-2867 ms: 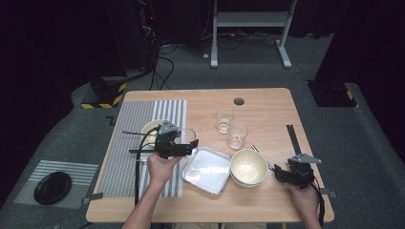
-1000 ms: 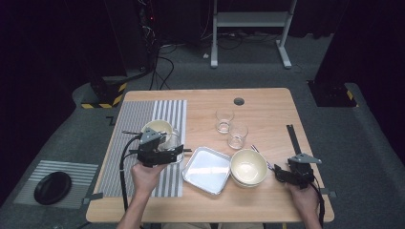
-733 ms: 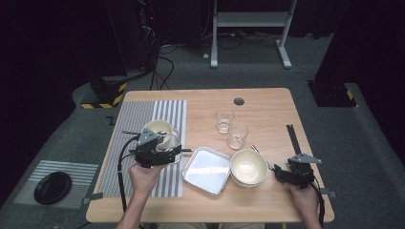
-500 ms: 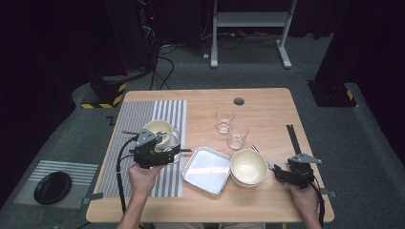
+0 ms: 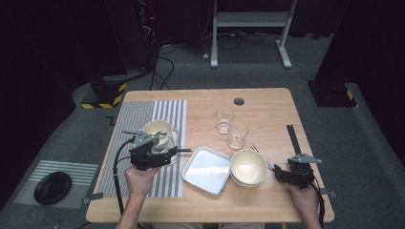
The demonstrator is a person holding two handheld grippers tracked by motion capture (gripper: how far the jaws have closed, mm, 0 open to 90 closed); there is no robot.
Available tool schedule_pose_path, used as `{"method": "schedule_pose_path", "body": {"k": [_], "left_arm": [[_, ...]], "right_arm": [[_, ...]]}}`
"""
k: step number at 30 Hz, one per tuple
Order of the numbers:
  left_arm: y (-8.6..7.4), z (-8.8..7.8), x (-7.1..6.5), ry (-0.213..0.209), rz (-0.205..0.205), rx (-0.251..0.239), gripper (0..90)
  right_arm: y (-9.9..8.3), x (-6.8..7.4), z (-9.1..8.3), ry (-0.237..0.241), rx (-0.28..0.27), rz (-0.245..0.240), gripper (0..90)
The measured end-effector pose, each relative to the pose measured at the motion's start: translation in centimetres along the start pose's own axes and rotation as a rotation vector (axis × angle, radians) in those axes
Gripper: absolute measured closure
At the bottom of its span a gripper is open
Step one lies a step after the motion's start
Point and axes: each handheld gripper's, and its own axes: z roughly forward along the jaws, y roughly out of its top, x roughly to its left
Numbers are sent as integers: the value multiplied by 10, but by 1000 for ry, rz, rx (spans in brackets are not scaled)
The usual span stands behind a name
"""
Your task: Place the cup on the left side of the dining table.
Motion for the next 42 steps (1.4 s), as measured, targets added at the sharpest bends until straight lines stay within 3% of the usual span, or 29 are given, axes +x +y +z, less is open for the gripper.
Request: {"method": "schedule_pose_path", "body": {"k": [16,33,42], "left_arm": [[-12,-10,10,25,-14,-1,186],[-20,-15,15,21,-43,1,185],[-25,-15,15,25,-36,14,186]], "right_arm": [[0,0,0,-1,-1,-2,360],[0,0,0,0,0,-4,361],[0,0,0,-1,0,-2,361]]}}
